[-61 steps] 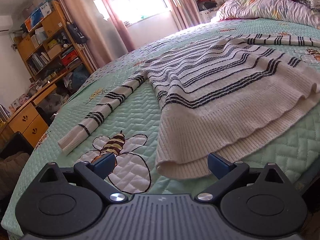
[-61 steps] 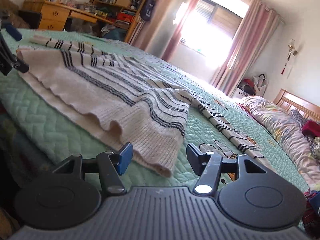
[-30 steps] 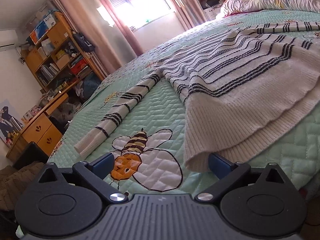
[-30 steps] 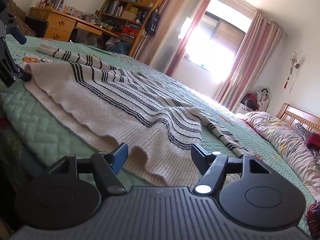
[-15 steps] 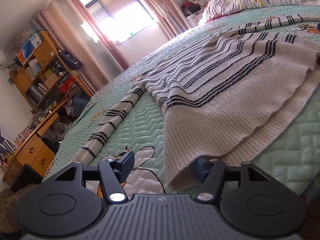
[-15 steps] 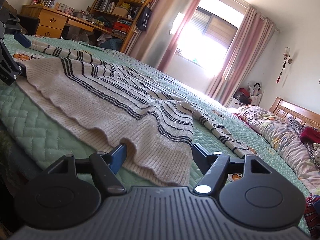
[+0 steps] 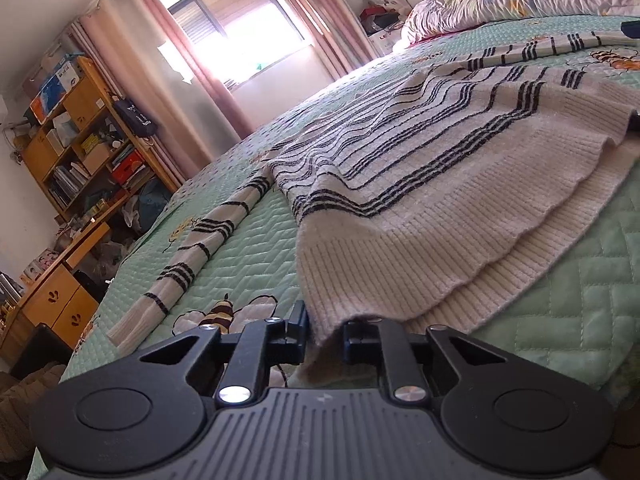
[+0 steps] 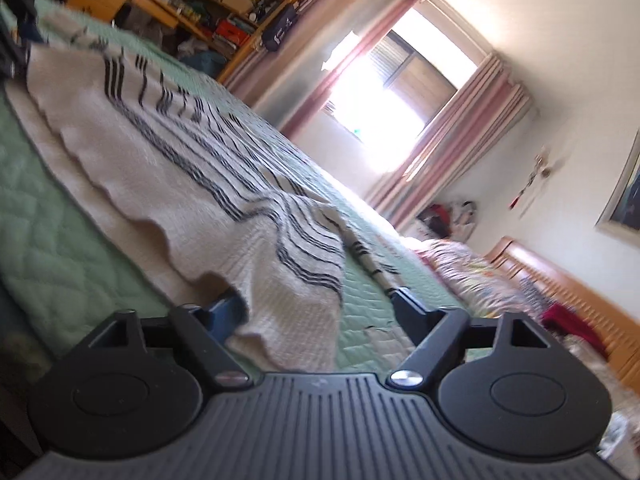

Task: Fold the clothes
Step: 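Grasp the hem with both grippers and lift it toward the collar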

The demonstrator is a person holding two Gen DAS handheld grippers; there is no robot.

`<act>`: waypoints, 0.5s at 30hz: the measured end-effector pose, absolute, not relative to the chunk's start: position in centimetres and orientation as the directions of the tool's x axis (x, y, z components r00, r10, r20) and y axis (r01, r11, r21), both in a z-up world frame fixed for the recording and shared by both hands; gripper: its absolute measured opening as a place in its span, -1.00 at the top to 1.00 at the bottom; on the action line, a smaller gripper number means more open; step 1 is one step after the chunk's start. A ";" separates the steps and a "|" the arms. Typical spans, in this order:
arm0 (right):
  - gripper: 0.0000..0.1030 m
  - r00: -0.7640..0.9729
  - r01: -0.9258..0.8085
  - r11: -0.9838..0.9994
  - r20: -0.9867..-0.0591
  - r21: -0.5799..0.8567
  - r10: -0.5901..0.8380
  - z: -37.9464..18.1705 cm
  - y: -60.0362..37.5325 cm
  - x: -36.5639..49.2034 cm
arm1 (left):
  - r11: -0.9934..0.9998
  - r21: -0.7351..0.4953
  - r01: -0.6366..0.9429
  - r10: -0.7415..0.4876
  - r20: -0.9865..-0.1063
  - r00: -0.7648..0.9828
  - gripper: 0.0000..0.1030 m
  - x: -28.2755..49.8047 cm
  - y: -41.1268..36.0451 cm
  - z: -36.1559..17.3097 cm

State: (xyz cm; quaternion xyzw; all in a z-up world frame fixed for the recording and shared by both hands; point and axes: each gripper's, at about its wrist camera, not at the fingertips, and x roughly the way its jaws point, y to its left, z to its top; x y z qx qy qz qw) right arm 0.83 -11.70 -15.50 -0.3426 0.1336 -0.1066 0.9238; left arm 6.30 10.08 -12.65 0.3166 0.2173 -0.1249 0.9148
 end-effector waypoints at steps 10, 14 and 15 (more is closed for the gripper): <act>-0.49 0.917 0.225 0.713 -0.104 -0.664 -0.386 -14.9 -13.0 1.2 | 0.797 0.510 0.324 -0.086 -0.435 0.896 0.72 5.3 10.3 -12.1; 0.81 0.897 0.109 0.786 -0.281 -0.608 -0.342 -15.2 -14.1 2.5 | 0.785 0.533 0.314 -0.068 -0.430 0.900 0.60 5.5 9.9 -12.5; 0.97 0.895 0.104 0.800 -0.295 -0.591 -0.334 -15.1 -14.3 2.6 | 0.783 0.539 0.312 -0.063 -0.429 0.901 0.39 5.5 9.8 -12.6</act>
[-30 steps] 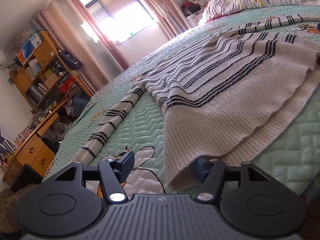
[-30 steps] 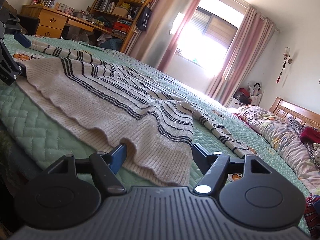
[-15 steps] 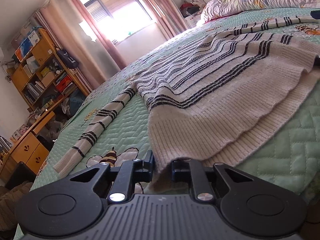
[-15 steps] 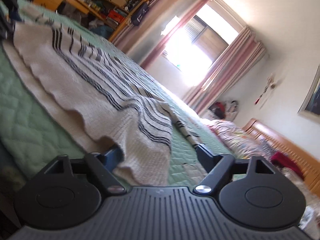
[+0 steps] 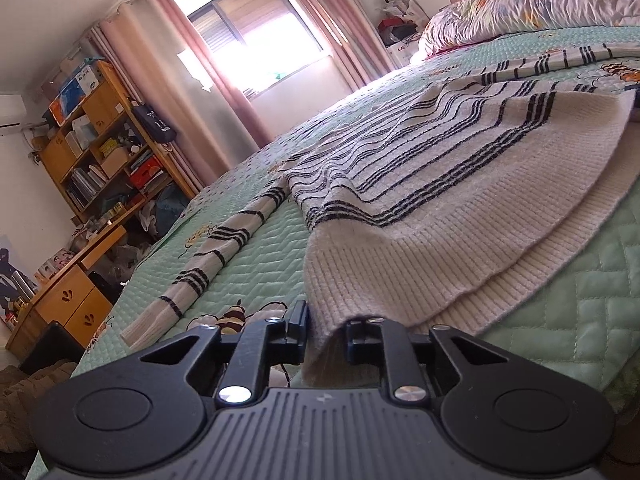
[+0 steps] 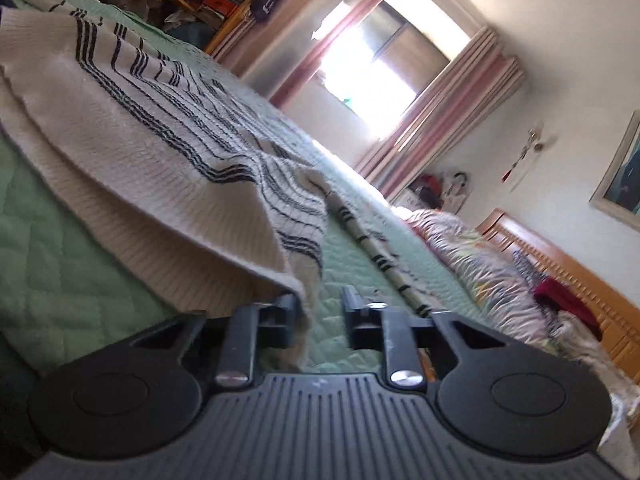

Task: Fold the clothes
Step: 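Grasp the hem with both grippers and lift it toward the collar, then lay the folded hem down and open both grippers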

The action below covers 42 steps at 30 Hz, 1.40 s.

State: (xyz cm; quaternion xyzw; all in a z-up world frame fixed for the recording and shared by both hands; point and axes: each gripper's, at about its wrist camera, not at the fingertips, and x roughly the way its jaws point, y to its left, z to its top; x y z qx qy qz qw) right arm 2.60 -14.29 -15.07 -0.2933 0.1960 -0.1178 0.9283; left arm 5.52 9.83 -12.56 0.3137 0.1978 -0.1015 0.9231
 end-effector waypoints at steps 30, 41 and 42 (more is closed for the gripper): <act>0.98 0.920 0.140 0.832 -0.240 -0.537 -0.310 -7.8 -18.5 -4.2 | 0.772 0.573 0.276 -0.050 -0.378 0.924 0.98 -2.0 10.0 -7.9; 0.58 0.838 0.126 0.931 -0.466 -0.343 -0.285 -8.9 -20.7 -4.3 | 0.778 0.578 0.247 0.026 -0.422 0.906 0.60 -1.9 12.7 -10.3; 0.51 0.842 0.144 0.944 -0.465 -0.298 -0.275 -8.5 -21.3 -4.7 | 0.786 0.568 0.243 0.018 -0.414 0.910 0.60 -2.1 12.9 -9.9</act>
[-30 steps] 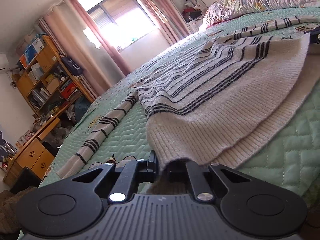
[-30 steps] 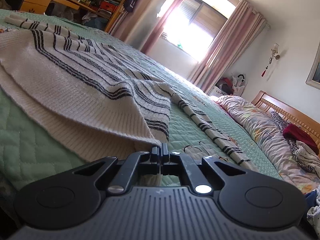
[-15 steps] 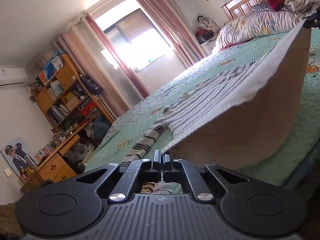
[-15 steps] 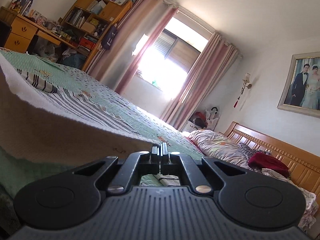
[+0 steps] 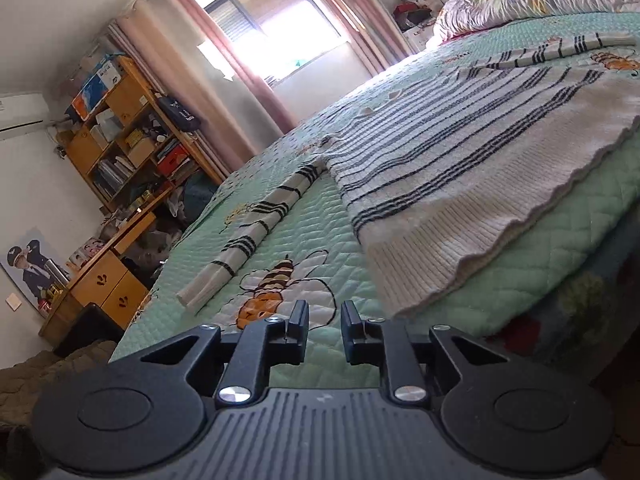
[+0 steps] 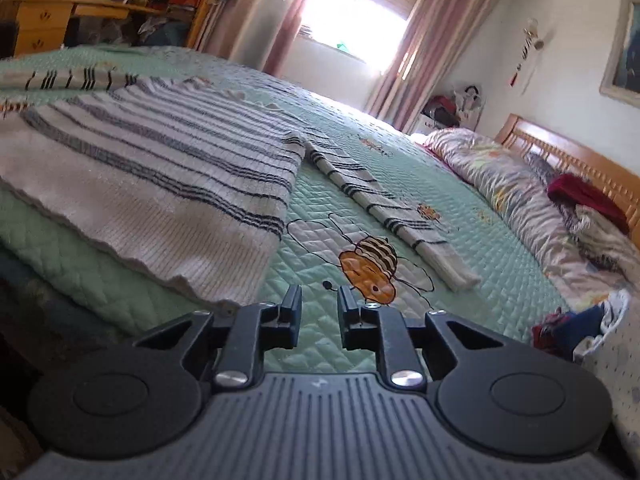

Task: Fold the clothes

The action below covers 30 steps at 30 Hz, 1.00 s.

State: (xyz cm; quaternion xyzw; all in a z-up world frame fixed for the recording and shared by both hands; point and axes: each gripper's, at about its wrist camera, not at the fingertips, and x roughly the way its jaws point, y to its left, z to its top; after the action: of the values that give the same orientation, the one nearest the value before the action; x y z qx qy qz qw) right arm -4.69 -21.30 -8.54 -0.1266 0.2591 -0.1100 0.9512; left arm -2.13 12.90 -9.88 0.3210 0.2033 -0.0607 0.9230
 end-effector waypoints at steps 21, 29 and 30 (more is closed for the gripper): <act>-0.26 0.788 0.205 0.659 -0.521 0.724 0.328 -14.1 -30.6 0.4 | 0.847 -0.498 0.185 -0.492 -0.605 0.626 -0.46 6.9 17.2 -10.7; -0.13 0.781 0.193 0.630 -0.506 0.752 0.365 -14.0 -31.6 0.6 | 0.743 -0.668 0.041 -0.552 -0.577 0.602 -0.25 8.7 19.5 -11.7; -0.13 0.781 0.192 0.621 -0.501 0.760 0.372 -14.0 -31.9 0.4 | 0.743 -0.668 0.035 -0.545 -0.574 0.611 -0.31 8.6 20.0 -11.6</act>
State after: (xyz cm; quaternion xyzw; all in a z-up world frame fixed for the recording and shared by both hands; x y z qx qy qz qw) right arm 0.44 -31.85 -14.00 0.4322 0.3265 0.0537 0.8389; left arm 8.59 19.96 -11.60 -0.3143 0.4058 -0.1724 0.8407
